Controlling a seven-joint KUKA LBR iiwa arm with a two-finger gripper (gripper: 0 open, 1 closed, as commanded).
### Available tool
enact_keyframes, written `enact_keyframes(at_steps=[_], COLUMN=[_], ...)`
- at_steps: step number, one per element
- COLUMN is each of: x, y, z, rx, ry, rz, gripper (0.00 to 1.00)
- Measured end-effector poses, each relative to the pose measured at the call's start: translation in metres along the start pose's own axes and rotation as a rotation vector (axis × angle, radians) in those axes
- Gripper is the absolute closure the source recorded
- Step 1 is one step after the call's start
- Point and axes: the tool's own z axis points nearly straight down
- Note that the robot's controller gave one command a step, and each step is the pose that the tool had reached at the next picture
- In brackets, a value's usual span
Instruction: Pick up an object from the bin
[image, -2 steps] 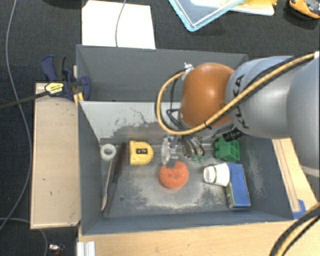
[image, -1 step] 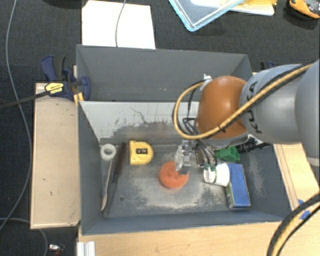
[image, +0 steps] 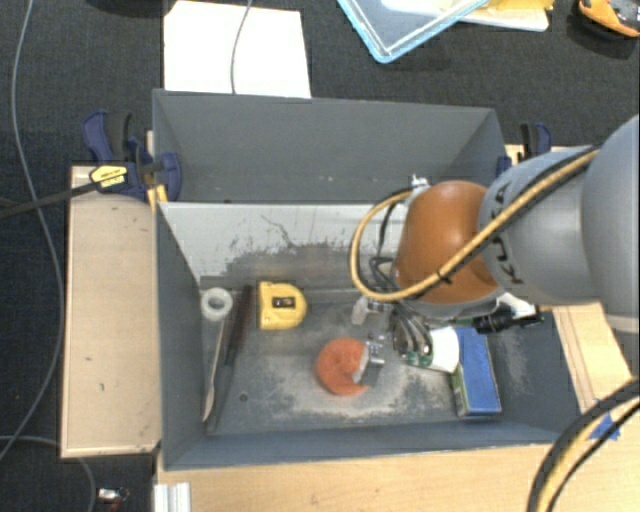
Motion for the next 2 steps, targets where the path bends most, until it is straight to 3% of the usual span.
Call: enact_keyframes(at_steps=[1,2], x=[0.0,0.013], y=[0.0,0.004], z=[0.0,0.029], rx=[0.0,-0.001], ry=[0.0,0.001], rz=[0.002,-0.054], gripper=[0.0,1.0])
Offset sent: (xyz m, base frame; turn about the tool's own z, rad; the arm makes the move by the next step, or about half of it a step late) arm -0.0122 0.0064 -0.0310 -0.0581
